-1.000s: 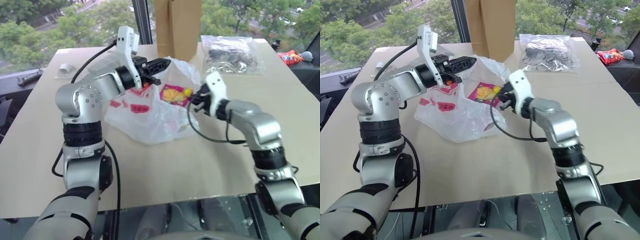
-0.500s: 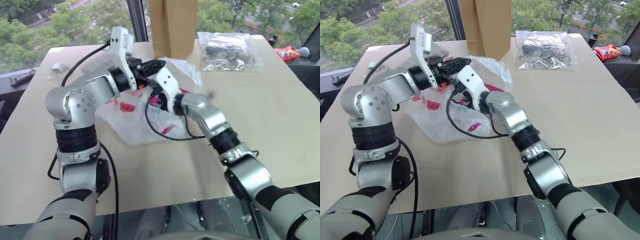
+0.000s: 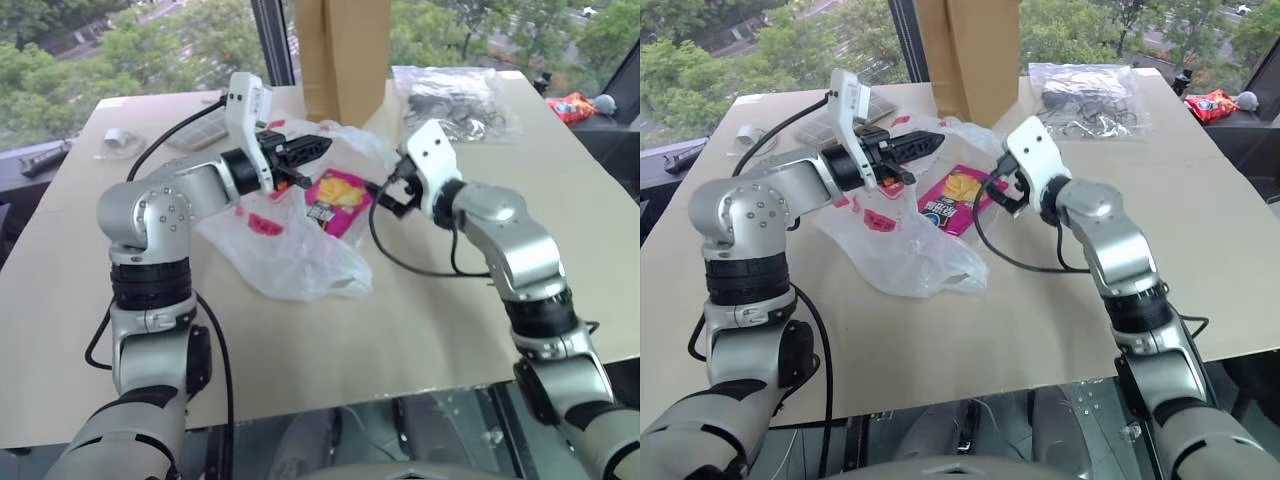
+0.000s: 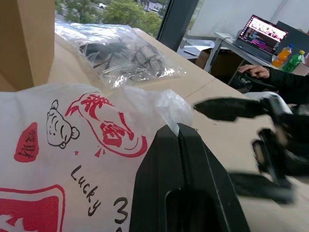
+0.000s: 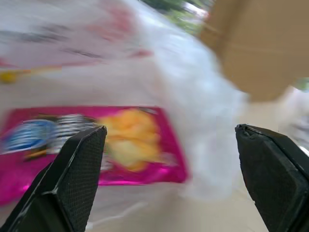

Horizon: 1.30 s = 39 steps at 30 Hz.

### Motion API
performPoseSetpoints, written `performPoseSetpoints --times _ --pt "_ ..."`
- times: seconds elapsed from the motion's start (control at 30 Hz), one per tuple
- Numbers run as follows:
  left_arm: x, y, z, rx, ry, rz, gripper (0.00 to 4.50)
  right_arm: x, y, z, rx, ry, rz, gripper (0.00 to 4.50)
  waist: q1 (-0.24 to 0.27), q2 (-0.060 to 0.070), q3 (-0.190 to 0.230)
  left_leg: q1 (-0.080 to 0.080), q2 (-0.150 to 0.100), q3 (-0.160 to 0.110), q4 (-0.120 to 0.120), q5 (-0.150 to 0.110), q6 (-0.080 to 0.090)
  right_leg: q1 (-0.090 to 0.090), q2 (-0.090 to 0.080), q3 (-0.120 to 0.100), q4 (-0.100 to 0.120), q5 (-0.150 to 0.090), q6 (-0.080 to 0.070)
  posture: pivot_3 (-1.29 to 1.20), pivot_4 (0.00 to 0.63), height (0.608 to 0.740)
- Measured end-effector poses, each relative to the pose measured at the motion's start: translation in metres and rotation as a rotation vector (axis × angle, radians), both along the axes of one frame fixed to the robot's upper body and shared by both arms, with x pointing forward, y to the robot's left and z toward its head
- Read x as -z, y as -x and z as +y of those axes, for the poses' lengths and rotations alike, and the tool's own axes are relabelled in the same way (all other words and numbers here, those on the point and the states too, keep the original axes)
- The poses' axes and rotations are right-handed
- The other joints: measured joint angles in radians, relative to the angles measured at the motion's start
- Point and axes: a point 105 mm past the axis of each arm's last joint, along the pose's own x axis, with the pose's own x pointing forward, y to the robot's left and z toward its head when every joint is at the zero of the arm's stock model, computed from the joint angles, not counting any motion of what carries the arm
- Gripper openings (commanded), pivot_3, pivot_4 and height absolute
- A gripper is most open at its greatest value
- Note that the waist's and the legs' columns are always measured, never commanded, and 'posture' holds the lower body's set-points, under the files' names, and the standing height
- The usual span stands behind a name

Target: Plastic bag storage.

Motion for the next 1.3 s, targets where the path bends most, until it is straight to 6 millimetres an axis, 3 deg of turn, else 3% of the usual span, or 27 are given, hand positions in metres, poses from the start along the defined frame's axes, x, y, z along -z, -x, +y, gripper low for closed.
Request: performPoseSetpoints --times 0.1,0.13,0.2,0.23,0.33,0.37,0.43,0.5,0.57,0.63,0.7,0.8,0.83,0.93,1.13,1.3 --pt "0.002 0.001 -0.004 0.019 -0.009 0.0 0.0 0.001 -0.017 0.001 0.043 -0.001 -0.009 3.58 0.002 0.0 0.0 0.0 0.0 -0.001 0.0 0.0 0.0 0.0 0.0 -0.001 0.0 0.0 0.0 0.0 0.15 0.74" --pt "0.001 0.001 -0.005 0.025 -0.008 -0.005 0.0 0.004 -0.021 0.002 0.053 -0.002 -0.005 3.12 0.002 0.0 0.0 0.0 0.0 0.0 -0.001 0.0 0.0 0.0 0.0 0.0 -0.001 0.0 0.0 0.0 0.15 0.74" --pt "-0.001 0.003 -0.004 0.032 -0.009 -0.023 0.61 0.013 -0.028 -0.001 0.07 0.004 0.01 1.95 0.001 0.0 0.0 -0.001 0.0 0.0 -0.001 0.0 0.0 0.0 0.0 0.0 -0.003 0.0 0.0 0.0 0.15 0.74" --pt "-0.001 0.003 -0.003 0.032 -0.009 -0.024 0.82 0.014 -0.029 -0.001 0.073 0.005 0.011 1.61 0.001 0.0 0.0 -0.002 0.0 0.0 -0.001 0.0 0.0 0.0 0.0 0.0 -0.003 0.0 0.0 0.0 0.15 0.74" --pt "-0.005 0.007 0.002 0.039 0.023 -0.025 2.08 0.012 -0.03 -0.003 0.074 -0.003 -0.005 0.22 0.0 0.0 0.0 -0.002 0.001 0.0 -0.001 0.0 0.0 -0.001 0.0 -0.001 -0.004 0.0 0.0 0.0 0.15 0.74" --pt "-0.005 0.008 0.004 0.041 0.022 -0.026 2.5 0.012 -0.03 -0.004 0.073 -0.004 -0.007 0.0 -0.001 0.0 0.0 -0.002 0.001 0.0 -0.001 0.0 0.0 -0.001 0.0 -0.001 -0.005 0.0 0.0 0.0 0.15 0.74" --pt "-0.004 0.017 0.008 0.076 0.014 -0.011 3.37 0.011 -0.03 -0.007 0.073 -0.001 -0.006 0.0 -0.005 0.0 0.0 -0.002 0.001 0.0 -0.002 0.0 0.0 -0.001 0.001 0.0 -0.004 0.0 0.0 0.0 0.15 0.74" --pt "0.004 0.048 0.021 0.225 0.026 0.086 3.37 0.009 -0.028 -0.008 0.065 -0.003 -0.014 0.0 -0.018 0.001 0.0 -0.002 0.003 0.001 -0.003 0.0 0.0 -0.002 0.002 0.002 -0.004 0.0 0.0 0.0 0.15 0.74" --pt "0.019 0.096 0.043 0.408 0.039 0.264 3.37 0.01 -0.027 -0.026 0.096 0.01 -0.013 0.0 -0.029 0.001 0.001 -0.002 0.003 0.001 -0.004 0.0 0.0 -0.003 0.002 0.001 -0.004 -0.001 -0.001 0.0 0.15 0.74" --pt "0.023 0.115 0.048 0.465 0.031 0.315 3.37 0.013 -0.028 -0.04 0.136 0.01 0.002 0.0 -0.022 0.002 0.001 -0.002 0.003 0.0 -0.004 0.0 0.0 -0.002 0.002 -0.001 -0.006 0.0 0.0 0.0 0.15 0.74" --pt "0.041 0.131 0.047 0.486 -0.036 0.368 3.37 0.01 -0.026 -0.039 0.13 0.003 0.001 0.0 -0.02 0.002 0.001 0.001 0.003 0.002 -0.004 0.0 0.0 0.001 0.001 0.0 -0.005 0.0 0.0 0.0 0.15 0.74" --pt "0.083 0.157 0.031 0.555 -0.14 0.458 3.37 0.006 -0.024 -0.039 0.131 -0.005 0.003 0.0 -0.007 0.002 0.001 0.002 0.003 0.002 -0.004 0.0 0.0 0.0 0.001 0.001 -0.003 0.0 -0.001 0.0 0.15 0.74" --pt "0.09 0.161 0.025 0.57 -0.146 0.461 3.79 0.006 -0.023 -0.039 0.131 -0.005 0.005 0.0 -0.002 0.002 0.001 0.002 0.004 0.002 -0.004 0.0 0.0 0.0 0.001 0.0 -0.003 0.0 -0.002 0.0 0.15 0.74" --pt "0.104 0.165 0.018 0.555 -0.18 0.445 4.47 0.005 -0.019 -0.038 0.13 -0.004 0.006 0.0 0.014 0.002 0.001 0.002 0.004 0.002 -0.004 0.0 0.0 0.001 0.002 -0.001 -0.003 0.001 -0.003 0.0 0.15 0.74" --pt "0.138 0.151 0.006 0.439 -0.231 0.4 4.47 0.012 -0.012 -0.046 0.155 0.014 0.035 0.0 0.022 0.002 0.001 0.002 0.004 0.003 -0.004 0.0 0.0 0.001 0.001 -0.001 -0.004 0.001 -0.003 0.0 0.15 0.74" --pt "0.15 0.131 -0.008 0.373 -0.196 0.378 4.47 0.016 -0.011 -0.05 0.173 0.022 0.049 0.0 0.022 0.002 0.001 0.002 0.004 0.002 -0.004 0.0 0.0 0.001 0.001 -0.001 -0.004 0.001 -0.003 0.0 0.15 0.74"
